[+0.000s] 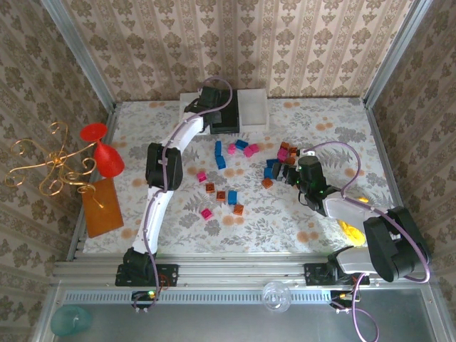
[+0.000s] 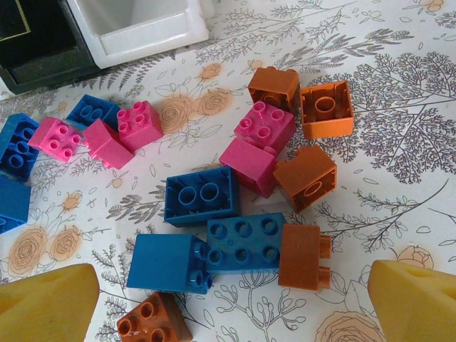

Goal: Sort the legos into containers by color
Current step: Move the container to the top-center of the table, then pick up the lego from the top-center of the table.

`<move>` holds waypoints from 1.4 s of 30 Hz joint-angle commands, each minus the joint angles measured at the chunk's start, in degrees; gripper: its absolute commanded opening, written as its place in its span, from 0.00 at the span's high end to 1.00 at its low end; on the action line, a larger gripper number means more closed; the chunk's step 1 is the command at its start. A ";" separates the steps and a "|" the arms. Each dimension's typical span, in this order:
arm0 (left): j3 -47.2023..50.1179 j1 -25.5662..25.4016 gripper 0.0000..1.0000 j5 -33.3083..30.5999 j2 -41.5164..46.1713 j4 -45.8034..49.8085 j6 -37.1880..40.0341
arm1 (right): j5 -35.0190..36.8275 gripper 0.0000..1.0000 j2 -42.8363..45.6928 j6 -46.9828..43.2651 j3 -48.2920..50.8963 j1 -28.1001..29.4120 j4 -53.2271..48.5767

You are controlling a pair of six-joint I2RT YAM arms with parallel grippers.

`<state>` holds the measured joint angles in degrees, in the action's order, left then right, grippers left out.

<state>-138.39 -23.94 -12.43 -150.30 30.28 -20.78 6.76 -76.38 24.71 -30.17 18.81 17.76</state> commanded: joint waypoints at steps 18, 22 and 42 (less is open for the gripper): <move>2.61 -0.87 0.37 5.40 6.70 0.13 -1.67 | -1.46 0.02 -0.24 1.07 -1.65 0.43 0.33; 18.63 -1.17 0.27 3.18 18.83 -8.82 0.48 | -3.36 0.02 0.83 -2.01 -2.20 2.55 0.57; 55.42 -3.82 0.27 17.57 30.98 -24.85 1.44 | -7.20 0.02 0.73 -12.38 -1.51 16.50 4.69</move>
<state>-79.53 -26.24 3.46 -117.89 4.69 -20.75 1.74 -75.11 16.01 -32.27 33.63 19.20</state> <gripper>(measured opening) 0.738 0.978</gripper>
